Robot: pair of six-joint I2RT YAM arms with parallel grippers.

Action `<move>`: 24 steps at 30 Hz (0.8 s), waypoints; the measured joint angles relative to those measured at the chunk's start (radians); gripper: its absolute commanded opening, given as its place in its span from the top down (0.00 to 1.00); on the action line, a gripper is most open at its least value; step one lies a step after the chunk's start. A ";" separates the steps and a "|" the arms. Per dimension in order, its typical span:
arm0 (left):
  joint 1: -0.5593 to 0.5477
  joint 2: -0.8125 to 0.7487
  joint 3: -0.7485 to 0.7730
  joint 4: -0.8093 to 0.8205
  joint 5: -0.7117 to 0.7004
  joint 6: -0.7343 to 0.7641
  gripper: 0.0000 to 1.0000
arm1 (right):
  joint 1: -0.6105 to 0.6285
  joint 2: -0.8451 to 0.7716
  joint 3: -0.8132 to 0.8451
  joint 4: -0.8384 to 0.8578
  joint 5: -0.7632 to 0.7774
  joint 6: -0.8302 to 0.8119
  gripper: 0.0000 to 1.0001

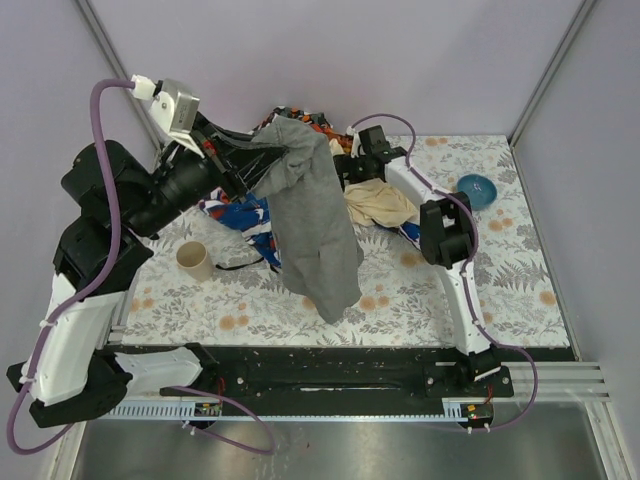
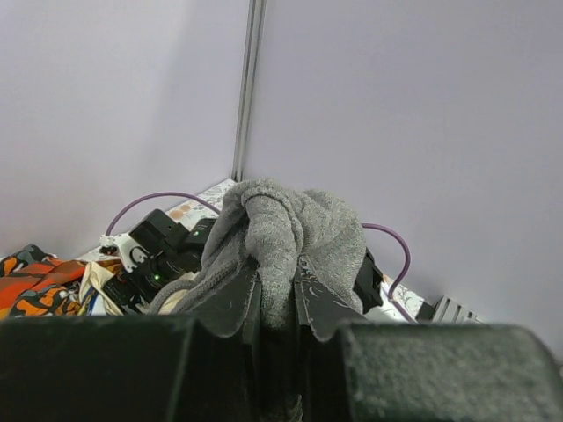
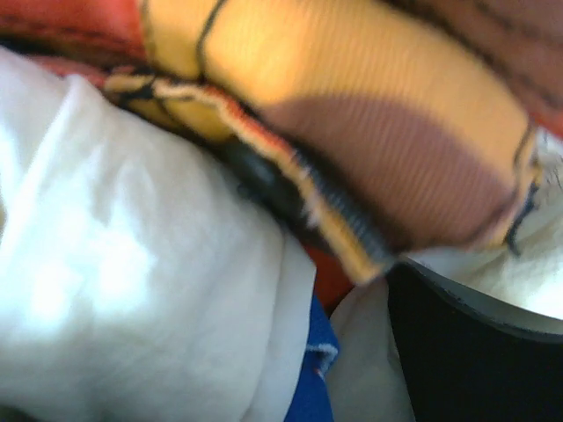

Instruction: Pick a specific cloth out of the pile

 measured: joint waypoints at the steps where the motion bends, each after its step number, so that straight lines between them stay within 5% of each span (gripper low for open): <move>1: 0.000 0.000 0.000 0.000 0.005 -0.006 1.00 | 0.000 -0.024 -0.027 -0.001 0.010 -0.003 0.01; 16: -0.001 0.077 -0.041 -0.006 0.157 -0.154 1.00 | -0.002 -0.590 -0.376 0.008 0.008 -0.014 0.01; 24: -0.040 0.101 -0.189 0.038 0.203 -0.208 1.00 | -0.005 -0.939 -0.668 0.090 0.215 0.006 0.01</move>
